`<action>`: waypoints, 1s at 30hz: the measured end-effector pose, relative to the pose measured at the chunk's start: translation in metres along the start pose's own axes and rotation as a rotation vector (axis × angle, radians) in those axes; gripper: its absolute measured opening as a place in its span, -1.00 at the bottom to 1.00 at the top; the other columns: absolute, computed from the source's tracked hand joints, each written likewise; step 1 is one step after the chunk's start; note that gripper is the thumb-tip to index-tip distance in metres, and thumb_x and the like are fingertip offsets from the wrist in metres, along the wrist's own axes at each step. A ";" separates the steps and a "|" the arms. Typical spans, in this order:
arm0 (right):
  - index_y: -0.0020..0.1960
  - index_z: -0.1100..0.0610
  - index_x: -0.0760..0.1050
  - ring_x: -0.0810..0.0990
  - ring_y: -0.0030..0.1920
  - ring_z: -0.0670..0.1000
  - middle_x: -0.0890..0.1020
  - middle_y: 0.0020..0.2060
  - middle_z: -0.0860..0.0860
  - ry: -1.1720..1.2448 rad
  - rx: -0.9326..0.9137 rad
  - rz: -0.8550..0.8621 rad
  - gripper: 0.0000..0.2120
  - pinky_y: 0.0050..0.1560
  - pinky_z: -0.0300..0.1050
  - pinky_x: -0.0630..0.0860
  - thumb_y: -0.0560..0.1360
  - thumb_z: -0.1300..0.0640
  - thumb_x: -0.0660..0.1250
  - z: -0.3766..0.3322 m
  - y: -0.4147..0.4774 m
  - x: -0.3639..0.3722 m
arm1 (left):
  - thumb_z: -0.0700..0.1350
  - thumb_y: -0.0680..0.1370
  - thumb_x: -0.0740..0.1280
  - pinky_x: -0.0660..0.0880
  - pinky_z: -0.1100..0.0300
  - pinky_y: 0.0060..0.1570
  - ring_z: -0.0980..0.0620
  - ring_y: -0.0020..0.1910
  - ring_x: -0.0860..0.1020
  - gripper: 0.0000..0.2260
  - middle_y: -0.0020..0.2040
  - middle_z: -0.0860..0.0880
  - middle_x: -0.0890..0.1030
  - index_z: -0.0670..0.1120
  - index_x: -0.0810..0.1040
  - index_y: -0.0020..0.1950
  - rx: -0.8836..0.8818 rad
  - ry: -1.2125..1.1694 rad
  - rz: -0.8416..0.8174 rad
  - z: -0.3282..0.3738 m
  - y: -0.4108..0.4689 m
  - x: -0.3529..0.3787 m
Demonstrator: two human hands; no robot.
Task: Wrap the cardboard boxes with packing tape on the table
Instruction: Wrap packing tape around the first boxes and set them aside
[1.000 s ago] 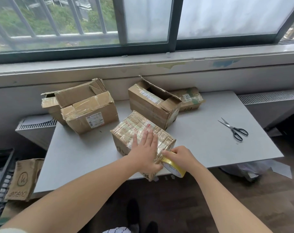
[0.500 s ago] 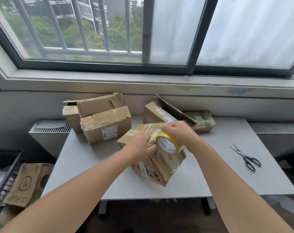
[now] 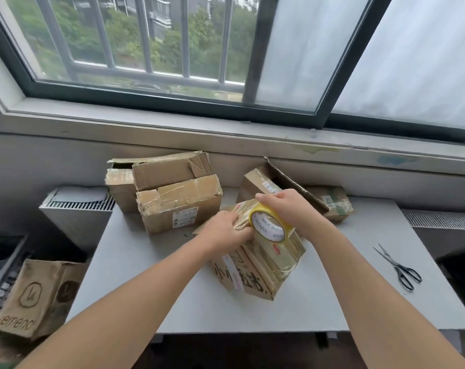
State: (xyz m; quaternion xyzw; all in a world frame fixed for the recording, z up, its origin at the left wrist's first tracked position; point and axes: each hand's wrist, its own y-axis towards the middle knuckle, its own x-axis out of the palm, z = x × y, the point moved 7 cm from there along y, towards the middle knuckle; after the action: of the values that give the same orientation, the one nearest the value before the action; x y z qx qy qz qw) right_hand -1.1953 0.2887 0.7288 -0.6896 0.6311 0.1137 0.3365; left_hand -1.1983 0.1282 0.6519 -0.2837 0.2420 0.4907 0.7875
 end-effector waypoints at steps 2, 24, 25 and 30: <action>-0.33 0.13 0.49 0.40 -0.40 -0.01 0.43 -0.42 0.05 0.007 0.003 0.013 -0.54 -0.25 -0.07 0.33 0.53 -0.21 0.38 0.002 0.004 0.001 | 0.22 0.45 0.26 0.47 0.10 -0.33 -0.04 -0.24 0.59 -0.73 -0.21 -0.02 0.61 0.04 0.52 -0.16 0.014 -0.010 -0.039 0.002 0.002 0.000; -0.39 0.03 0.27 0.25 -0.52 -0.08 0.27 -0.53 -0.10 -0.323 0.169 0.021 -0.48 -0.42 -0.16 0.18 0.55 -0.24 0.37 0.049 -0.045 -0.006 | 0.01 0.65 0.31 0.38 0.14 -0.02 0.02 0.00 0.57 -0.86 -0.04 0.06 0.65 0.03 0.63 0.10 -0.083 -0.240 0.091 -0.078 0.016 -0.039; -0.39 0.02 0.26 0.24 -0.53 -0.08 0.26 -0.55 -0.12 -0.281 0.191 0.038 -0.48 -0.43 -0.16 0.17 0.55 -0.24 0.37 0.059 -0.047 -0.002 | 0.01 0.65 0.31 0.39 0.14 0.00 0.02 0.01 0.58 -0.86 -0.02 0.06 0.65 0.03 0.63 0.13 -0.075 -0.248 0.096 -0.078 0.016 -0.038; -0.34 0.06 0.25 0.26 -0.43 -0.02 0.26 -0.48 -0.07 -0.176 0.192 0.143 -0.54 -0.35 -0.12 0.18 0.56 -0.15 0.35 0.087 -0.052 0.021 | 0.02 0.64 0.31 0.47 0.08 0.05 0.03 0.03 0.59 -0.86 -0.01 0.08 0.66 0.05 0.63 0.12 -0.071 -0.266 0.083 -0.078 0.016 -0.038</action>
State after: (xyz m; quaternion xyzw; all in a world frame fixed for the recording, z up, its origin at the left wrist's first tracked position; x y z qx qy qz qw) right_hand -1.1189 0.3237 0.6688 -0.5949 0.6546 0.1366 0.4461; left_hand -1.2359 0.0560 0.6170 -0.2337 0.1294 0.5644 0.7810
